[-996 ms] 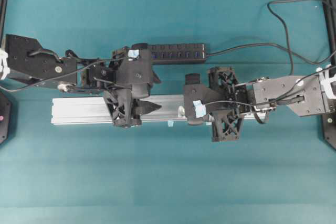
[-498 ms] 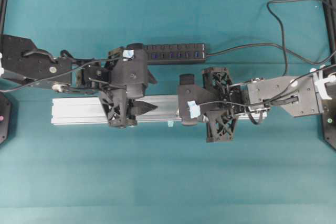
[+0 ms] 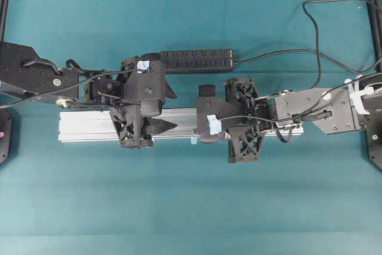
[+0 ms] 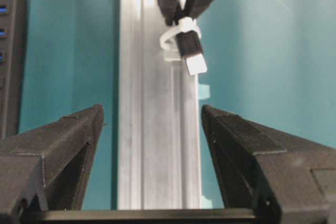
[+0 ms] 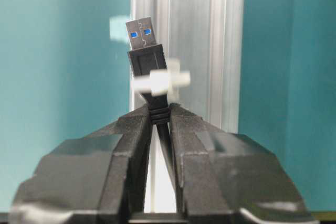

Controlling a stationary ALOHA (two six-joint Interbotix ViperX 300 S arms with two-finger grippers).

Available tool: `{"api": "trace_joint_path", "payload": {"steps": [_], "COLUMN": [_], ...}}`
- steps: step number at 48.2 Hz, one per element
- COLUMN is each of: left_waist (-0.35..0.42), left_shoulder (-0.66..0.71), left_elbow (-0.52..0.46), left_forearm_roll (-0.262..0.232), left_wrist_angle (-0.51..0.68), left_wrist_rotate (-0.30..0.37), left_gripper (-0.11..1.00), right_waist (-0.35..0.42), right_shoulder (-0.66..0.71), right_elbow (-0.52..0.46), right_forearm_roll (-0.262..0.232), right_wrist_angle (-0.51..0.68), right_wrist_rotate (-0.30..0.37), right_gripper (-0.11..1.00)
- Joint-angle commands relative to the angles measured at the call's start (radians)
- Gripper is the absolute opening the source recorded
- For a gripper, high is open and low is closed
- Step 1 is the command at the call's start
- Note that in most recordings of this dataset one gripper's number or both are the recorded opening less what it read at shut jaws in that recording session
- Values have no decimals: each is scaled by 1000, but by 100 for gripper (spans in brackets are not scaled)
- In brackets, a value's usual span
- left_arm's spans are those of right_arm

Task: Pass the USB cable through three rings with both arms.

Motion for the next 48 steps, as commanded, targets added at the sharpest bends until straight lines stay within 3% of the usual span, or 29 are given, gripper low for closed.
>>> {"api": "trace_joint_path", "payload": {"steps": [1,9,33,48], "left_waist": [-5,-17,-52,-52], "left_shoulder": [-18,-23,32,104], "left_elbow": [-9,3,-2,-41], "left_forearm_roll": [2,2,2,2], "left_wrist_angle": [-5,-5,-75,-110], "left_wrist_rotate": [-2,-3,-98,-104], "left_gripper": [79,79,77,77], "right_waist": [-3,-6,-5,-5], "right_shoulder": [-5,-11,-11,-11], "right_elbow": [-14,-6,-5,-6], "right_forearm_roll": [3,3,3,3], "right_wrist_angle": [-25,-34,-37,-38], "right_wrist_rotate": [43,86,91,94], "right_gripper": [-4,-4,-4,-4]}}
